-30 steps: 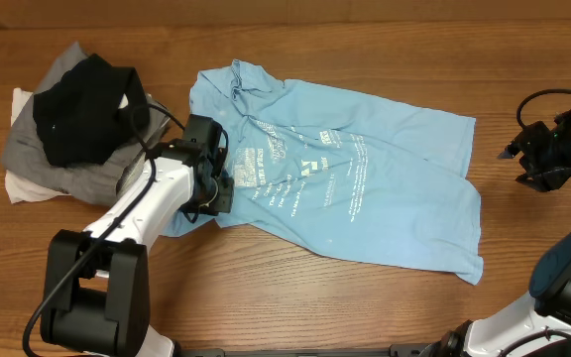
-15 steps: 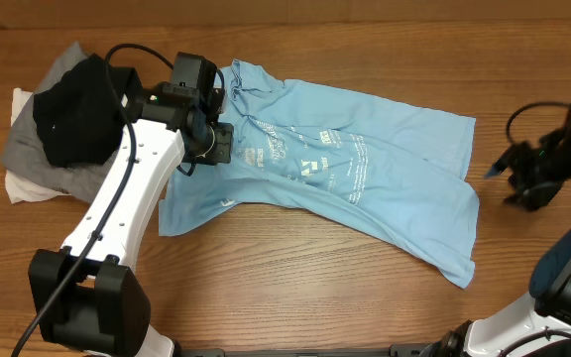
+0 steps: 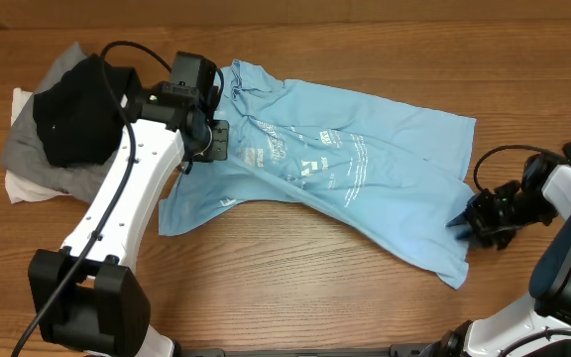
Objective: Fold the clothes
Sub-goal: 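Grasp the t-shirt's right hem corner with the right gripper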
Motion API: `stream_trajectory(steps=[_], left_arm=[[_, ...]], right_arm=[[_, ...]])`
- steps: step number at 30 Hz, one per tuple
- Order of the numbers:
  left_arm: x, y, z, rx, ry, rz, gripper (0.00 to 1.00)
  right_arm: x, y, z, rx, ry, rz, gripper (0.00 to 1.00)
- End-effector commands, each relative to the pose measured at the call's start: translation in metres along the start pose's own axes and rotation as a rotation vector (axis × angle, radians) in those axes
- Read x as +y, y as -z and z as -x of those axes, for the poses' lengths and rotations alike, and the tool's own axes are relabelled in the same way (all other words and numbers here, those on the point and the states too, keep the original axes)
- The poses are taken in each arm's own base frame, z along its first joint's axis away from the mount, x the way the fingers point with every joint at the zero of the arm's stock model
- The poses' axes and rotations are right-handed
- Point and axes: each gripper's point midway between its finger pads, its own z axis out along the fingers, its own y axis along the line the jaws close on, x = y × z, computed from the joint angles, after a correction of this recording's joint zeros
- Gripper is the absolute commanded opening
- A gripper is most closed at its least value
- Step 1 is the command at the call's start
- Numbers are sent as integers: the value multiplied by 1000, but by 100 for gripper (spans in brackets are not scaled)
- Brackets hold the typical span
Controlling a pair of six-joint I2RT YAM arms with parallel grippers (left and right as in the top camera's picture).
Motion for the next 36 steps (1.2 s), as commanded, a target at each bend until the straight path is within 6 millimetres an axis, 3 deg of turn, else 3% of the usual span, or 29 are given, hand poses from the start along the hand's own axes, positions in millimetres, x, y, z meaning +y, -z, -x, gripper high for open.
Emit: stream_trajectory(steps=[1,5,9,10,11,12,13,25,29,34,36], left_arm=[[13,6,9,-33,62,33,4],[21,5,5,-13,79,43,4],[30,5,1,4,97,52,4],[31,5,1,4,100,52,4],[30,5,2,4,101,48,4],[30,5,2,5,102,46,4],[30,5,1,5,102,46,4],[30,5,1,5,102,46,4],[29,5,1,6,102,38,4],[22,5,0,14,102,-1,4],[19,5,0,16,102,-19,4]], right_arm=[[31,5,20,-78,69,158,4],[83,24,41,-146,141,428,4],[98,40,51,-181,172,465,4],[98,43,50,-182,195,460,9],[98,44,48,-178,223,448,27],[94,44,46,-171,220,423,50],[86,43,45,-159,197,384,54],[22,35,-28,136,95,192,51],[-7,12,-29,127,-18,39,54],[-17,-22,-34,100,-98,34,54],[-18,-30,-33,86,-110,42,43]])
